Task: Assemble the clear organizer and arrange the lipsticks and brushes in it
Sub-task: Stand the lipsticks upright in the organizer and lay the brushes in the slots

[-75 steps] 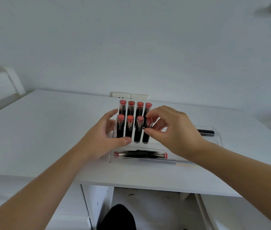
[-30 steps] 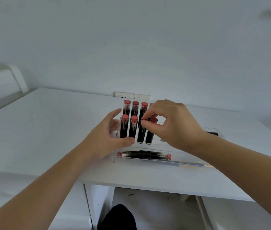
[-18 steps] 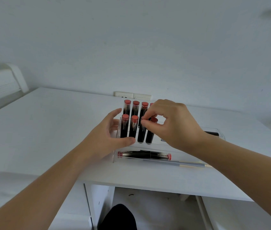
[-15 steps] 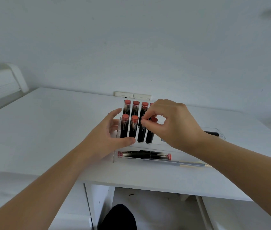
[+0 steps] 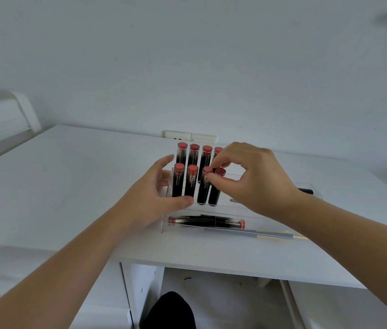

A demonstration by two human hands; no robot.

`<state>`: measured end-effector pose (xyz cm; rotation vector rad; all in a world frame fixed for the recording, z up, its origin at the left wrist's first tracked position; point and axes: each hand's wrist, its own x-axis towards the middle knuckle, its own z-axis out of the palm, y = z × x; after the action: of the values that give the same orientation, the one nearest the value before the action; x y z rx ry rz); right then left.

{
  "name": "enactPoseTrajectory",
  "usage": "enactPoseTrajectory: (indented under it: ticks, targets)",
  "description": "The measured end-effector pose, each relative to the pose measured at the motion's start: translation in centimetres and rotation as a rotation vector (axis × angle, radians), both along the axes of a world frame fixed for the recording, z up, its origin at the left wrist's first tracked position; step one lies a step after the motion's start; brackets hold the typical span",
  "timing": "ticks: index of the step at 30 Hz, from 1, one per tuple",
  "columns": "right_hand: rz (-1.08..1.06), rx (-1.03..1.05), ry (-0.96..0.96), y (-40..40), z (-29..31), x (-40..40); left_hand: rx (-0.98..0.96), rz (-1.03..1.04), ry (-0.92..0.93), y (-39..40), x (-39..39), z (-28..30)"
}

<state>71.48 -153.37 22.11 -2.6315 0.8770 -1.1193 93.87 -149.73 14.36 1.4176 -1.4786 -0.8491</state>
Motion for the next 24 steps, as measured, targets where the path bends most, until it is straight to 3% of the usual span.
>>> enactPoseTrajectory:
  ticks: [18,21,24]
  targets:
    - [-0.058,0.004,-0.003,-1.2,1.5,-4.3,0.001,0.007,-0.004,0.1,0.0,0.1]
    - [-0.075,0.082,0.108,-1.8,1.8,-6.6,-0.001,0.002,-0.01,0.2,0.0,0.1]
    - [-0.065,0.159,0.357,-2.4,2.2,-8.6,-0.004,0.0,-0.011,0.2,0.0,0.1]
